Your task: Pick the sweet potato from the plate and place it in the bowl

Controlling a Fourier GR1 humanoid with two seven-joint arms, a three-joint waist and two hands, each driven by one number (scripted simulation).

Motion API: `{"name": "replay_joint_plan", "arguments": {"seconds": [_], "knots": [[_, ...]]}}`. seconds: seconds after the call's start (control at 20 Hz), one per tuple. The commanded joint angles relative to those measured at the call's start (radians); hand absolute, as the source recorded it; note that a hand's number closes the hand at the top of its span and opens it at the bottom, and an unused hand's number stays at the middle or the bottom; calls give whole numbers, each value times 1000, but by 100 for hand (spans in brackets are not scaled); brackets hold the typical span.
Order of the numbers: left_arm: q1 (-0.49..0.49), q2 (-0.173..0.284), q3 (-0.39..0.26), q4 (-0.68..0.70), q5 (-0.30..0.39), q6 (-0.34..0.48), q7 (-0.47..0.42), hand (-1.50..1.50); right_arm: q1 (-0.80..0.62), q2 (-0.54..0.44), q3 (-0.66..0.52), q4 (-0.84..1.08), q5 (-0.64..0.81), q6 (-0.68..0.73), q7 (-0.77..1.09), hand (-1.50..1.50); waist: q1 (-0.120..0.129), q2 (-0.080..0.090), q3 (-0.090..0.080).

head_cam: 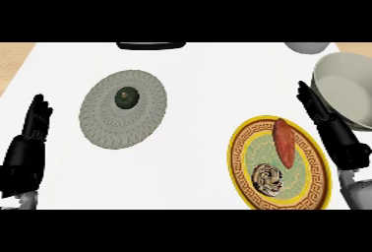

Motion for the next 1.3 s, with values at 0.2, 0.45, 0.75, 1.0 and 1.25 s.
{"name": "replay_joint_plan", "arguments": {"seconds": [0.2,0.45,0.75,1.0,1.25], "knots": [[-62,-119,-117,9,164,-193,69,0,79,-39,-114,-104,71,-166,42,150,-53,18,-21],[-38,-153,-154,-14,248,-261,115,0,208,58,-211,-48,219,-528,116,-150,-65,15,-20],[-114,-181,-159,74,262,-324,129,0,346,-34,49,-341,512,-468,234,-150,-17,18,-22],[-170,-186,-161,85,244,-316,151,0,284,-165,36,-328,749,-357,623,-150,-3,22,-27],[-160,-183,-163,88,252,-337,159,0,218,-187,82,-466,794,-96,1001,-150,18,21,-25]]}}
